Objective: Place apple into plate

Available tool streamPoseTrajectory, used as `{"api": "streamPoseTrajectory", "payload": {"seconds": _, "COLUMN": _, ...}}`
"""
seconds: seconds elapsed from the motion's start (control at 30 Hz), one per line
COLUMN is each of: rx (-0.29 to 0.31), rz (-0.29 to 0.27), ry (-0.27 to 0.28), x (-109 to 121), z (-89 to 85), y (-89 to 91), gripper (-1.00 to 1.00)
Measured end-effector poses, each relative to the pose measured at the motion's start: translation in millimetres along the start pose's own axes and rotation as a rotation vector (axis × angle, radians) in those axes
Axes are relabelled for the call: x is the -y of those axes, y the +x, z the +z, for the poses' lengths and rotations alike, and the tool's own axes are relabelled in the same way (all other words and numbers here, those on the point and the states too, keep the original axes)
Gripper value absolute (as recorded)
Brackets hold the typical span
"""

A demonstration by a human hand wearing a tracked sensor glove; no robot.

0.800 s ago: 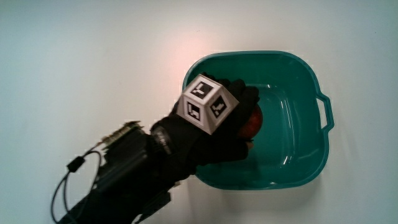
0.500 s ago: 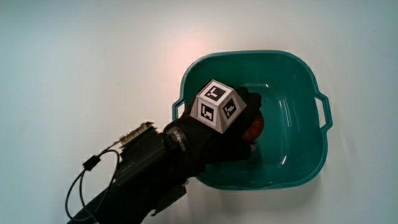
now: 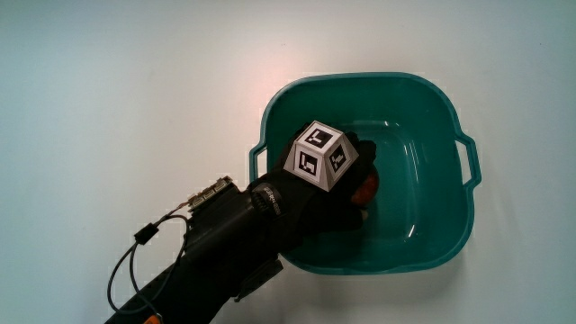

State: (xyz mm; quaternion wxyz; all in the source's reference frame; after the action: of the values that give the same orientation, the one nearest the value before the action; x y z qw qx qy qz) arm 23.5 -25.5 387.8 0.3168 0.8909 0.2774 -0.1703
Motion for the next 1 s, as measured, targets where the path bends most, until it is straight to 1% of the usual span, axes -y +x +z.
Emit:
{"api": "streamPoseTrajectory", "payload": {"seconds": 0.1, "rx": -0.008, "rz": 0.000, "ry": -0.006, "x": -2.0, "z": -2.3, "y": -1.4, "gripper": 0.00}}
{"api": "streamPoseTrajectory", "payload": {"seconds": 0.17, "rx": 0.009, "rz": 0.010, "ry": -0.010, "x": -2.2, "z": -2.8, "y": -3.8, "gripper": 0.00}}
{"api": "streamPoseTrajectory", "payload": {"seconds": 0.2, "rx": 0.017, "rz": 0.020, "ry": -0.022, "x": -1.8, "z": -2.0, "y": -3.8, "gripper": 0.00}}
{"api": "streamPoseTrajectory", "payload": {"seconds": 0.37, "rx": 0.018, "rz": 0.025, "ry": -0.027, "x": -2.5, "z": -3.6, "y": -4.5, "gripper": 0.00}}
{"api": "streamPoseTrajectory", "payload": {"seconds": 0.63, "rx": 0.037, "rz": 0.048, "ry": -0.053, "x": -2.3, "z": -4.8, "y": -7.5, "gripper": -0.32}}
{"api": "streamPoseTrajectory", "payload": {"seconds": 0.73, "rx": 0.047, "rz": 0.056, "ry": -0.046, "x": -1.7, "z": -6.0, "y": -8.8, "gripper": -0.44}}
{"api": "streamPoseTrajectory", "payload": {"seconds": 0.77, "rx": 0.038, "rz": 0.063, "ry": -0.051, "x": -0.4, "z": -4.9, "y": -7.7, "gripper": -0.48}}
{"api": "streamPoseTrajectory", "payload": {"seconds": 0.8, "rx": 0.034, "rz": 0.054, "ry": -0.053, "x": 0.3, "z": -5.0, "y": -7.8, "gripper": -0.52}}
{"api": "streamPoseTrajectory", "payload": {"seconds": 0.83, "rx": 0.045, "rz": 0.055, "ry": -0.052, "x": 1.8, "z": -4.6, "y": -7.9, "gripper": -0.56}}
{"api": "streamPoseTrajectory", "payload": {"seconds": 0.87, "rx": 0.034, "rz": 0.049, "ry": -0.033, "x": 4.4, "z": -2.1, "y": -6.1, "gripper": -0.60}}
{"api": "streamPoseTrajectory", "payload": {"seconds": 0.9, "rx": 0.038, "rz": 0.043, "ry": -0.033, "x": 5.2, "z": -1.8, "y": -6.0, "gripper": -0.64}}
{"api": "streamPoseTrajectory", "payload": {"seconds": 0.93, "rx": 0.044, "rz": 0.043, "ry": -0.023, "x": 7.1, "z": -0.1, "y": -5.6, "gripper": -0.68}}
{"api": "streamPoseTrajectory", "payload": {"seconds": 0.97, "rx": 0.034, "rz": 0.035, "ry": -0.015, "x": 9.8, "z": 2.8, "y": -4.3, "gripper": -0.72}}
{"api": "streamPoseTrajectory", "payload": {"seconds": 1.0, "rx": 0.038, "rz": 0.023, "ry": -0.003, "x": 10.4, "z": 2.6, "y": -5.4, "gripper": -0.76}}
